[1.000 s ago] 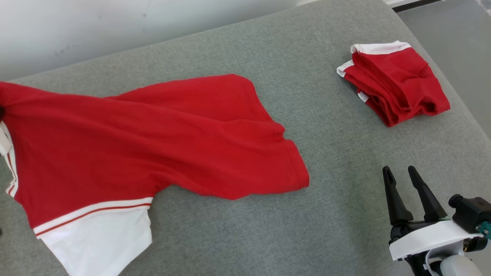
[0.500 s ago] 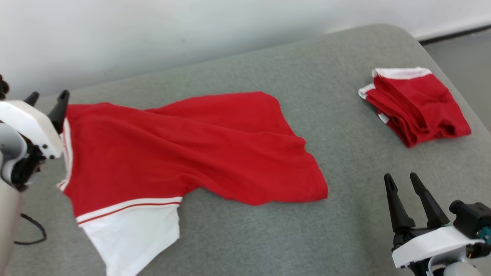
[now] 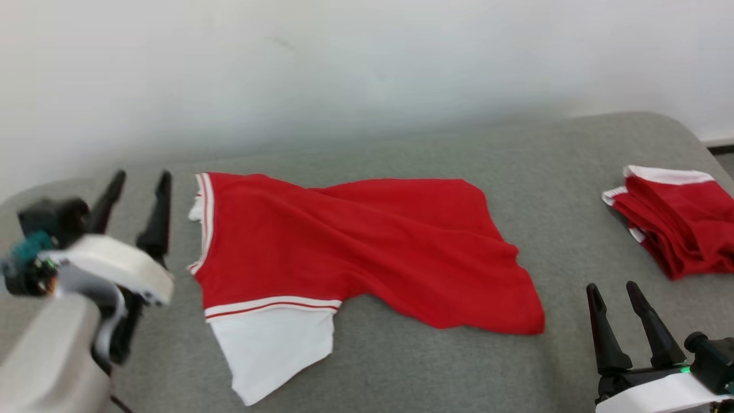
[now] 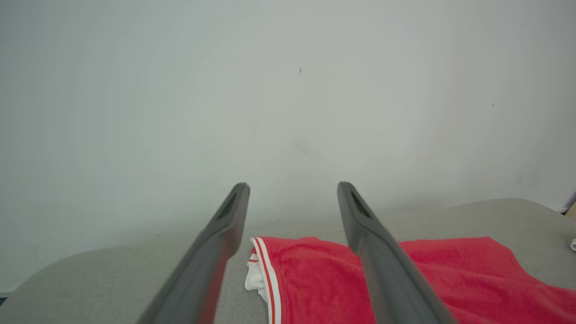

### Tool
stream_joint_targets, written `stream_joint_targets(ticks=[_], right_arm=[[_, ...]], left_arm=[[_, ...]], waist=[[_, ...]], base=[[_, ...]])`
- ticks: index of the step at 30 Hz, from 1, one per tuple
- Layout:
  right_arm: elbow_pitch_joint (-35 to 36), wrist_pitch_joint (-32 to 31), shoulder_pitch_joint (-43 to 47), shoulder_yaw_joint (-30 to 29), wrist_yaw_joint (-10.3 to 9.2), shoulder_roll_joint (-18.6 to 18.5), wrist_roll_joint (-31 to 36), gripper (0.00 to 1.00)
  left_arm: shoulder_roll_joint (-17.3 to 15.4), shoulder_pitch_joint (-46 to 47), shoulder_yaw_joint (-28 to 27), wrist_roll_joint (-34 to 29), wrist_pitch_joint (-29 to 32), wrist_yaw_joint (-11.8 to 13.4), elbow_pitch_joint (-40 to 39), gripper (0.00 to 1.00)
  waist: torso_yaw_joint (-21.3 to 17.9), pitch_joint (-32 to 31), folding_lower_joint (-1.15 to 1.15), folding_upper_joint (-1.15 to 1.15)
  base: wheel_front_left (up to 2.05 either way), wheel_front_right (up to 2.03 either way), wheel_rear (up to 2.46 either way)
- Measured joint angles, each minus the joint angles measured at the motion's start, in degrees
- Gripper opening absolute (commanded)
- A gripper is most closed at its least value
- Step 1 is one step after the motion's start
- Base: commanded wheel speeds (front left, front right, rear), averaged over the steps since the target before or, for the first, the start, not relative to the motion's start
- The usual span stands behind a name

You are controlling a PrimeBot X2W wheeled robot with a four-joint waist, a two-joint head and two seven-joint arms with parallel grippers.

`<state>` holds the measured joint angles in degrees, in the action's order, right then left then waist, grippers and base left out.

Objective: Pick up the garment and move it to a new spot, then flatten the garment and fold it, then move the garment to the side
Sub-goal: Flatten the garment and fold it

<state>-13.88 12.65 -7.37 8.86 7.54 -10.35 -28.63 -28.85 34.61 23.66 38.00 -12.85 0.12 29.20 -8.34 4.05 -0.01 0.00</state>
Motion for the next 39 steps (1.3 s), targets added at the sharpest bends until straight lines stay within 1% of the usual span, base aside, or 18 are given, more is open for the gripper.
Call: stream_joint_targets(ticks=[5,10,14,16,19,22,25,26,28,30,36,39], right_arm=[[3.35,1.54,0.47,0.71,0.00,0.08,0.92,1.00],[5.15,2.04,1.31,0.92,0.00,-0.24,1.93,1.00],[5.77,2.12,2.47,0.86,0.00,-0.47,2.47,1.00],[5.77,2.13,3.13,1.14,0.00,-0.57,3.13,1.00],[5.22,2.19,4.17,1.32,0.00,-0.53,4.41,1.00],[4.47,2.32,5.32,1.12,0.00,-0.09,4.56,1.00],[4.30,2.34,5.83,1.11,0.00,0.47,4.91,1.00],[4.25,2.35,5.88,1.14,0.00,0.60,4.91,1.00],[4.25,2.37,5.94,1.18,0.00,0.63,4.91,1.00],[4.25,2.38,5.93,1.27,0.00,0.59,4.92,1.00],[4.00,2.38,5.82,0.52,0.00,-0.05,4.95,1.00],[2.46,1.83,6.04,0.33,0.00,-0.64,5.03,1.00]], left_arm=[[1.09,-8.90,-0.86,-1.48,-1.86,4.13,-8.81,1.00],[3.49,-16.48,-2.31,-3.53,-2.15,6.89,-15.02,1.00],[6.46,-22.51,-5.60,-5.57,-2.23,8.03,-18.59,1.00],[7.94,-25.44,-7.23,-7.19,-2.22,8.28,-19.85,1.00],[11.06,-29.06,-10.23,-9.66,-2.23,8.24,-22.17,1.00],[14.78,-32.92,-12.71,-12.39,-2.23,7.98,-23.79,1.00],[18.15,-35.55,-15.22,-13.96,-2.23,6.89,-24.41,1.00],[19.05,-35.85,-15.95,-14.70,-2.23,6.23,-24.55,1.00],[20.43,-36.09,-17.73,-15.27,-2.23,4.15,-24.15,1.00],[21.17,-36.09,-19.13,-16.22,-2.23,2.58,-23.65,1.00],[23.14,-35.96,-21.65,-18.89,-2.24,-0.62,-22.53,1.00],[24.07,-35.95,-21.11,-19.17,-2.27,-2.05,-19.97,1.00]], waist=[[2.34,-1.50,0.00,0.00],[3.63,-2.74,0.00,0.00],[4.16,-3.70,0.00,0.00],[4.41,-4.06,0.00,0.00],[4.59,-4.53,0.00,0.00],[4.73,-4.97,0.00,0.00],[4.76,-5.07,0.00,0.00],[4.74,-5.08,0.00,0.00],[4.65,-5.05,0.00,0.00],[4.49,-4.96,0.00,0.00],[4.11,-4.66,0.00,0.00],[4.13,-4.34,0.00,0.00]], base=[[0.00,0.00,0.00],[0.00,0.00,0.00],[0.00,0.00,0.00],[0.00,0.00,0.00],[0.00,0.00,0.00],[0.00,0.00,0.00],[0.00,0.00,0.00],[0.00,0.00,0.00],[0.00,0.00,0.00],[0.00,0.00,0.00],[0.00,0.00,0.00],[0.00,0.00,0.00]])
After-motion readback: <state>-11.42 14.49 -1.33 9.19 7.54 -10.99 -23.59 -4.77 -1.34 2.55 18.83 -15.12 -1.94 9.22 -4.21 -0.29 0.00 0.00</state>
